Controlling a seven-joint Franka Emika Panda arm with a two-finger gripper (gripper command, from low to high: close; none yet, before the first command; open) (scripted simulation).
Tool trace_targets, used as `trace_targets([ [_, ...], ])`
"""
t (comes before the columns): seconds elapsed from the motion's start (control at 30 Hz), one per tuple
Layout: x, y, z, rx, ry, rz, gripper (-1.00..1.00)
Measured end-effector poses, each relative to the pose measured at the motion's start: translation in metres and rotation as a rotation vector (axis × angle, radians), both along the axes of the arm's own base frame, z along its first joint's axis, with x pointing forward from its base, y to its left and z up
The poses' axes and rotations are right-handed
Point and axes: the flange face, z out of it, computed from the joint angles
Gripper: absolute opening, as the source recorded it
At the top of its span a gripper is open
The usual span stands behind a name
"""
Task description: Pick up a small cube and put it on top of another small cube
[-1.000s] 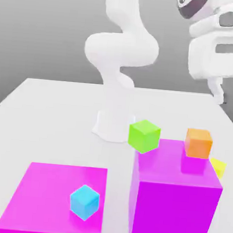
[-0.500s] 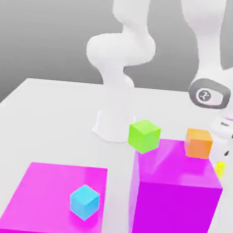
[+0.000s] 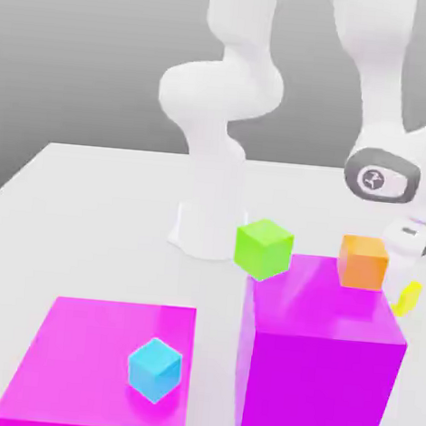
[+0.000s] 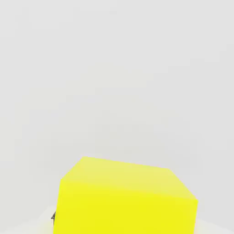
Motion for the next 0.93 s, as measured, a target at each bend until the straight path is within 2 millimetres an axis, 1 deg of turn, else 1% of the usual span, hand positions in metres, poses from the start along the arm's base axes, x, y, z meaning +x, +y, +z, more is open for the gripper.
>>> trace_targets([
  [0.03, 0.005, 0.004, 0.008, -0.010, -0.004, 0.014, -1.00],
  [0.07, 0.016, 0.004, 0.018, -0.017, -0.008, 0.021, -1.00],
  [0.13, 0.046, -0.003, 0.042, -0.027, -0.013, 0.022, -1.00],
  [0.23, 0.089, -0.018, 0.082, -0.037, -0.016, 0.034, -1.00],
  [0.33, 0.122, -0.039, 0.126, -0.040, -0.013, 0.059, -1.00],
  [0.4, 0.143, -0.057, 0.157, -0.038, -0.009, 0.074, -1.00],
  [0.47, 0.161, -0.081, 0.188, -0.032, -0.004, 0.084, -1.00],
  [0.53, 0.175, -0.108, 0.220, -0.024, 0.002, 0.095, -1.00],
  [0.6, 0.185, -0.136, 0.252, -0.011, 0.006, 0.107, -1.00],
  [0.63, 0.188, -0.146, 0.254, 0.003, 0.007, 0.107, -1.00],
  [0.67, 0.189, -0.150, 0.248, 0.010, 0.007, 0.108, -1.00],
  [0.73, 0.190, -0.154, 0.223, 0.015, 0.007, 0.108, -1.00],
  [0.77, 0.190, -0.155, 0.209, 0.016, 0.008, 0.108, 1.00],
  [0.93, 0.190, -0.155, 0.209, 0.016, 0.008, 0.108, 1.00],
])
